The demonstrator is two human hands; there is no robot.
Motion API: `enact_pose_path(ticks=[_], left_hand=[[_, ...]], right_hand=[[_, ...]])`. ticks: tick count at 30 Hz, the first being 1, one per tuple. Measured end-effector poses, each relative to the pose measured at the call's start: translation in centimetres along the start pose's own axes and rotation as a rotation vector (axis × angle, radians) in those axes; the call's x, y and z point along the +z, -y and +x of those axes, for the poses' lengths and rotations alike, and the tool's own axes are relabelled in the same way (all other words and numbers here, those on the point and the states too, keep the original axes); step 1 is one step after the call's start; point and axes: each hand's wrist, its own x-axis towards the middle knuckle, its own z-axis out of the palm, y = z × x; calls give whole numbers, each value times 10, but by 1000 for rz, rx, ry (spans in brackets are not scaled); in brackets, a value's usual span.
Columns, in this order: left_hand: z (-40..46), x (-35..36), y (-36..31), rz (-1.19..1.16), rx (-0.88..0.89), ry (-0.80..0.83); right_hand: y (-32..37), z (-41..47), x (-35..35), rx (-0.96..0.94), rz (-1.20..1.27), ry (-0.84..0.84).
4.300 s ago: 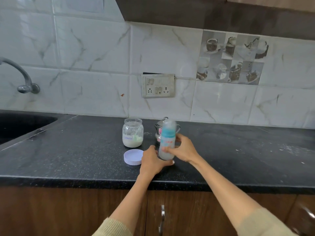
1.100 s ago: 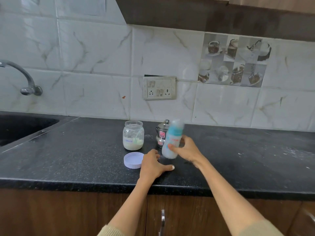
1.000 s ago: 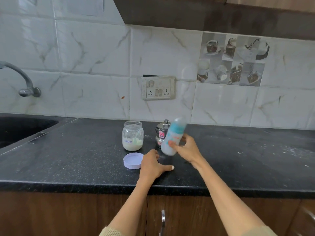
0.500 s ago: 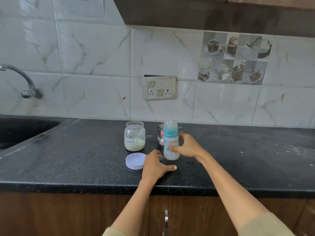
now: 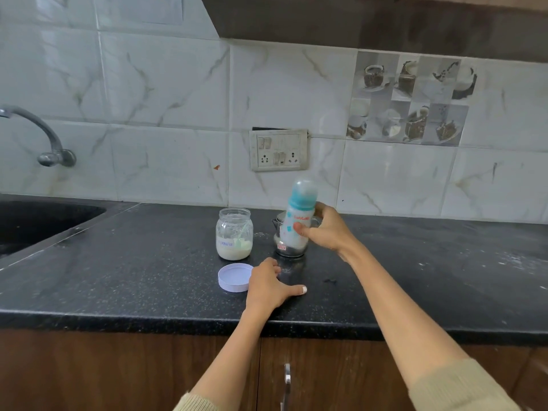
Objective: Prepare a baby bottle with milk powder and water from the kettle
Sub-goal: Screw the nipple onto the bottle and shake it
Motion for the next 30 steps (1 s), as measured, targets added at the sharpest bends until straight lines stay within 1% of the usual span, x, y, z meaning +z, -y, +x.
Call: enact_pose_path(ticks=[2, 4, 10, 15, 21, 30], left_hand=[[0, 1, 1, -1, 5, 3], [-1, 0, 0, 8, 10, -3], [1, 2, 1, 42, 17, -12], [2, 3, 3, 41, 86, -3], [1, 3, 4, 42, 118, -11], [1, 2, 2, 55, 112, -6]], right_hand=[[-2, -3, 3, 18, 40, -10], [-8, -8, 5, 28, -90, 56], [-41, -24, 13, 112, -219, 177], [-50, -33, 20, 142, -95, 155], [-64, -48, 26, 152, 26, 163], [-70, -52, 33, 162, 7, 116]])
